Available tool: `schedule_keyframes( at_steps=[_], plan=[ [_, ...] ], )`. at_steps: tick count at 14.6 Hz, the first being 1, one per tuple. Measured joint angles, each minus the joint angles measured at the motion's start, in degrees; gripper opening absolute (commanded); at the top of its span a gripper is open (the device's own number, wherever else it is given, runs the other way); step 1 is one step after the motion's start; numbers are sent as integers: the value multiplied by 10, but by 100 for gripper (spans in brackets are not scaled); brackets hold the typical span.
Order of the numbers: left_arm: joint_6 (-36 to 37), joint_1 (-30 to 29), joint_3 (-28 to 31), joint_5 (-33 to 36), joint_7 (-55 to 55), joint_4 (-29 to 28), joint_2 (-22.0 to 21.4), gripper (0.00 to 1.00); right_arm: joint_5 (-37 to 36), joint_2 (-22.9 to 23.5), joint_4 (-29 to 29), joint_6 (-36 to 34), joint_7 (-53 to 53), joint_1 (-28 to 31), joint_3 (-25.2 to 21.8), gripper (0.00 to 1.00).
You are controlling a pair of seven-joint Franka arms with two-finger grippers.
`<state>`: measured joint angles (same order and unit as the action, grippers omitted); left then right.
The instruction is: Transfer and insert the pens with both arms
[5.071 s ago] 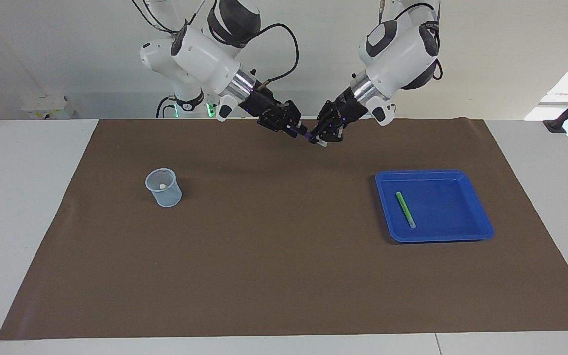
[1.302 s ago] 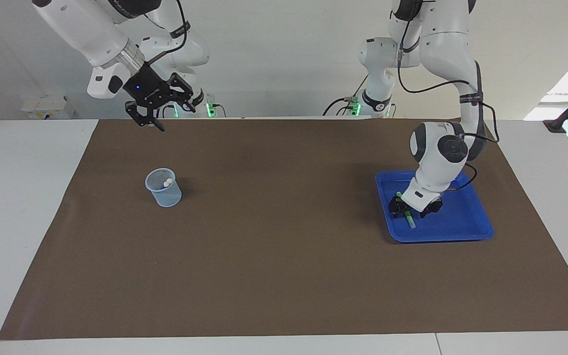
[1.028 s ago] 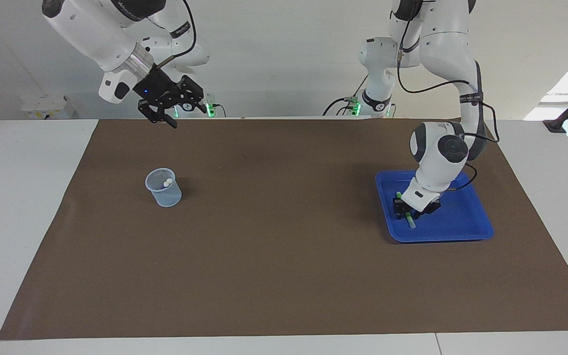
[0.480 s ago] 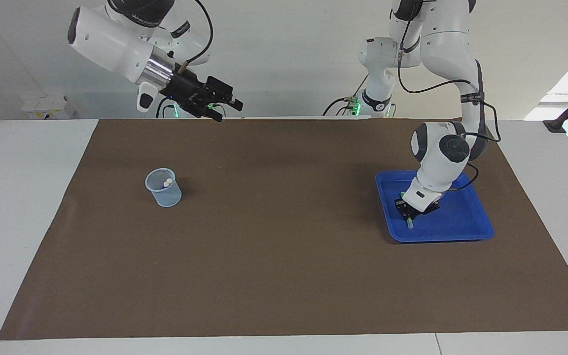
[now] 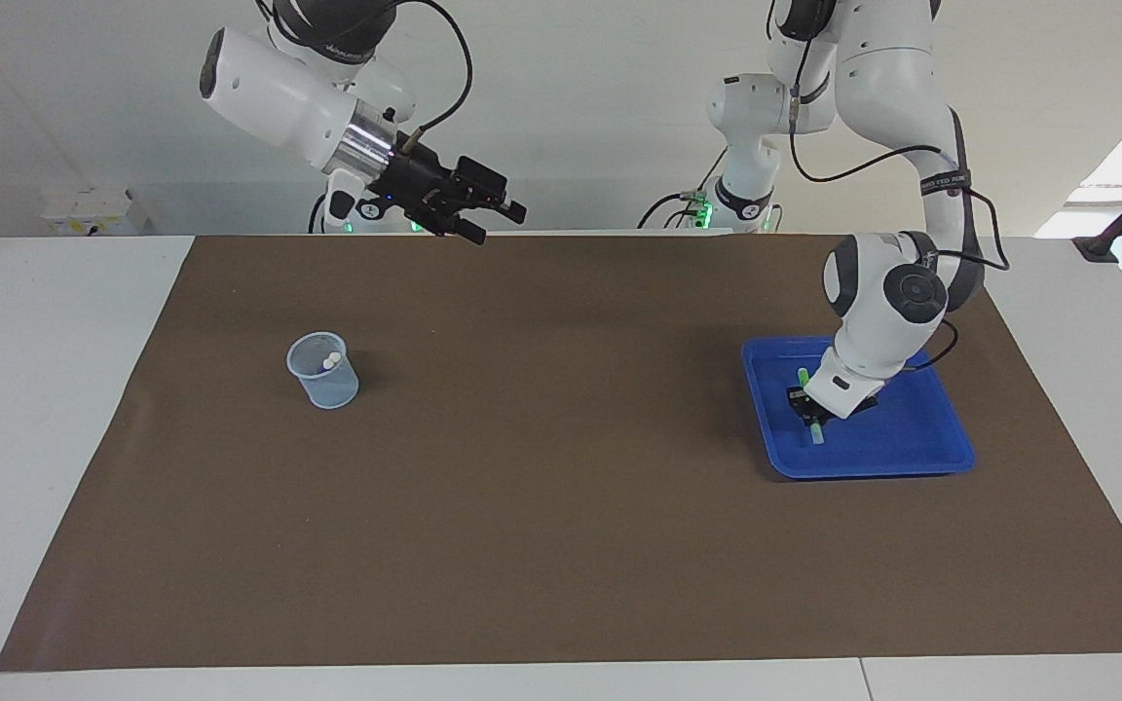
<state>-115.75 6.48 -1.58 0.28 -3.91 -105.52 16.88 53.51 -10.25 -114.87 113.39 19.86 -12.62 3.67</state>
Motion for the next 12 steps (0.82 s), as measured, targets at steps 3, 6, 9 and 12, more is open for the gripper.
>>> schedule_keyframes(
  at_steps=[3, 6, 9, 12],
  plan=[
    [92, 0, 0, -48, -54, 45, -17, 0, 0, 0, -4, 49, 27, -37, 1, 100],
    [167, 2, -6, -116, -185, 86, -41, 0, 0, 0, -8, 71, 33, -54, 1, 100],
    [183, 14, -10, -195, -361, 90, -69, 0, 1, 5, -12, 107, 51, -75, 1, 100],
    [184, 38, -13, -257, -528, 90, -93, 0, 1, 9, -12, 126, 75, -90, 1, 100]
  ],
)
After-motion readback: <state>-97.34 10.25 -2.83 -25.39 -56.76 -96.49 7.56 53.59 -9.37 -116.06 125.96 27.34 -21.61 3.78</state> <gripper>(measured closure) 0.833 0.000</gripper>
